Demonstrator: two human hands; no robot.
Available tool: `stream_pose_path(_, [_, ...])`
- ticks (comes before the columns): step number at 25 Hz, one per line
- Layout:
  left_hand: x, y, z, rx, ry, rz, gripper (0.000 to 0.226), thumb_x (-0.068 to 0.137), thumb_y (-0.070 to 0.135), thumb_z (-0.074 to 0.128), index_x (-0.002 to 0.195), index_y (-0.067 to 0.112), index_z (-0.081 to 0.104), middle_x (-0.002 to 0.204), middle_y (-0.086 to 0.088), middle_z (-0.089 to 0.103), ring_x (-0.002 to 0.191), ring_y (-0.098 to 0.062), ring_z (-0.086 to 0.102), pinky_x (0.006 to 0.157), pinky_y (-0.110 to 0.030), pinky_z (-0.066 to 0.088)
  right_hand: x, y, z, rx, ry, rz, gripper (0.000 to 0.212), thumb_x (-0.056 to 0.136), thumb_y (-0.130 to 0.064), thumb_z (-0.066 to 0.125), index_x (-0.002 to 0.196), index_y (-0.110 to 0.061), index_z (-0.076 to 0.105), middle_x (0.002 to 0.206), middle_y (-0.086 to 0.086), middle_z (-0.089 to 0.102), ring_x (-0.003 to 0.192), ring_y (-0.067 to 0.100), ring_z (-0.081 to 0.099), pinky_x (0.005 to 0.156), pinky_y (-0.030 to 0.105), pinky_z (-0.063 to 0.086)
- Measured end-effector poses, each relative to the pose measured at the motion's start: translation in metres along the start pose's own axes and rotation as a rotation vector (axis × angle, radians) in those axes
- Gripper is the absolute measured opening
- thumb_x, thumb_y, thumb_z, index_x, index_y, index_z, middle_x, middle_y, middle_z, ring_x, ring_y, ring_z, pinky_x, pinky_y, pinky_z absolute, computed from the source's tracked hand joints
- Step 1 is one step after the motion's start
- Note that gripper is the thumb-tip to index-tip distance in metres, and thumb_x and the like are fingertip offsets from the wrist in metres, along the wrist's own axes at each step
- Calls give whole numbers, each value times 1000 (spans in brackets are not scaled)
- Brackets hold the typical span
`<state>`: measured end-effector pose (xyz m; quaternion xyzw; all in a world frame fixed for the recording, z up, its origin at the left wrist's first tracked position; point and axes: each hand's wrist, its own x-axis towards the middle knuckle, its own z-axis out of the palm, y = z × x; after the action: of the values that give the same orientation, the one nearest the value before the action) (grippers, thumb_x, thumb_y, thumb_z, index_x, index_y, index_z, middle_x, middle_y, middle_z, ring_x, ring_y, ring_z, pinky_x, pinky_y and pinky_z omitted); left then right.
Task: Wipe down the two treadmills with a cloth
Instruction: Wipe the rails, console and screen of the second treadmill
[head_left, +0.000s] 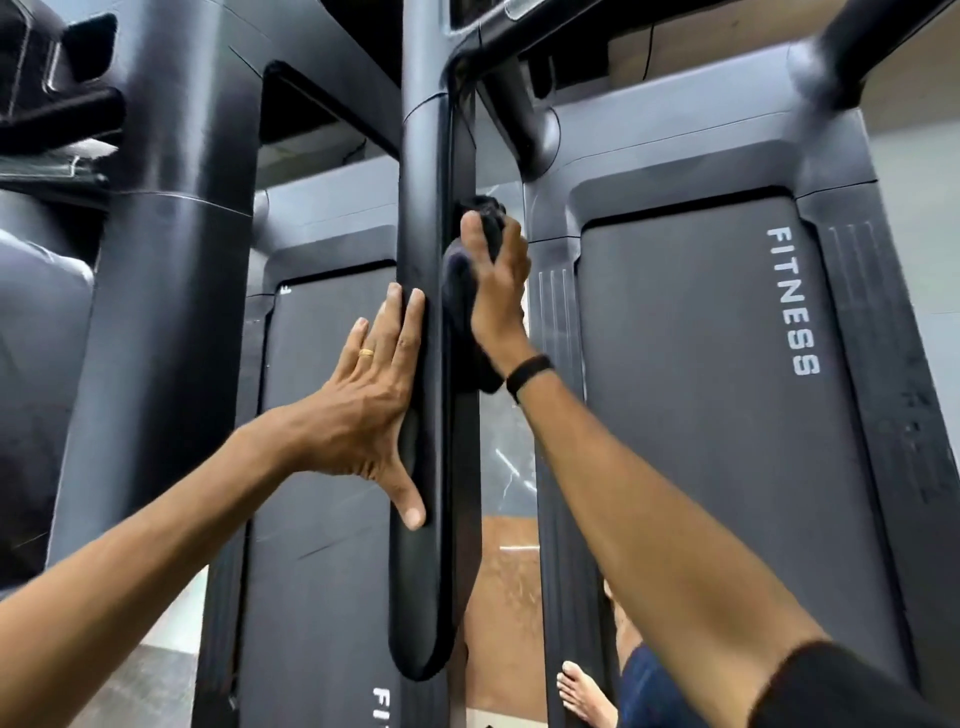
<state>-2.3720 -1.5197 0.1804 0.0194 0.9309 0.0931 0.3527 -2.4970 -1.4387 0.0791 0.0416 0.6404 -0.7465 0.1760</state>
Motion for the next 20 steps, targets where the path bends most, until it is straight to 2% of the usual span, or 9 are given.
stream_pose_path(2, [-3,1,-1,-19,-7,9,177,24,95,64,138,20,-49,147,-5,-53,139,-25,-44,121,-50,-15,36,19,0,172,-5,252,58,96,-53,50,134,-8,48,135,17,52,129,31,46,103,31,35])
stream_pose_path(4, [0,-5,-13,-146,87,-2,163,35,93,67,151,22,-22,160,2,-25,150,-23,-20,124,-51,-3,16,34,-6,243,-66,422,52,104,-44,41,140,-7,44,141,17,51,132,28,47,94,21,34])
stream_pose_path(6, [12,-7,-33,-401,289,-115,111,61,86,55,145,26,13,151,7,14,146,-17,15,122,-53,18,-28,42,-12,136,-54,531,51,104,-50,39,136,-12,45,136,14,54,127,27,50,95,27,36])
stream_pose_path(8, [44,-4,-50,-598,511,-230,77,79,75,33,138,26,24,140,8,25,136,-10,27,119,-50,24,-70,23,-17,-12,19,369,59,95,-64,40,126,-15,50,126,9,57,121,27,52,100,38,41])
stream_pose_path(10, [80,8,-60,-598,704,-247,78,85,69,21,144,19,26,141,4,27,135,-11,29,119,-50,22,-53,-2,-12,-113,57,93,56,94,-61,42,124,-16,52,121,7,58,117,24,51,99,39,42])
stream_pose_path(12, [108,16,-65,-635,821,-233,85,87,67,17,150,12,25,152,-2,28,142,-15,27,120,-50,18,10,-25,2,-147,36,-28,47,99,-53,45,127,-15,51,125,10,56,118,26,50,98,40,41])
stream_pose_path(16, [120,10,-59,-577,805,-207,84,90,64,14,158,16,12,167,1,8,150,-2,2,125,-45,-2,127,0,22,79,-35,253,43,103,-44,45,133,-13,49,129,12,54,128,35,48,109,47,37])
stream_pose_path(18, [120,11,-56,-551,792,-188,80,92,61,12,159,18,11,167,5,4,145,10,-3,124,-45,-7,119,13,21,207,-62,448,41,105,-42,43,134,-13,50,122,6,55,129,33,51,111,45,38])
stream_pose_path(20, [124,8,-54,-553,830,-179,79,94,62,11,158,16,15,167,4,8,146,11,-2,123,-45,-7,80,13,17,84,-53,457,48,104,-47,39,136,-13,48,123,5,55,124,28,50,107,41,38])
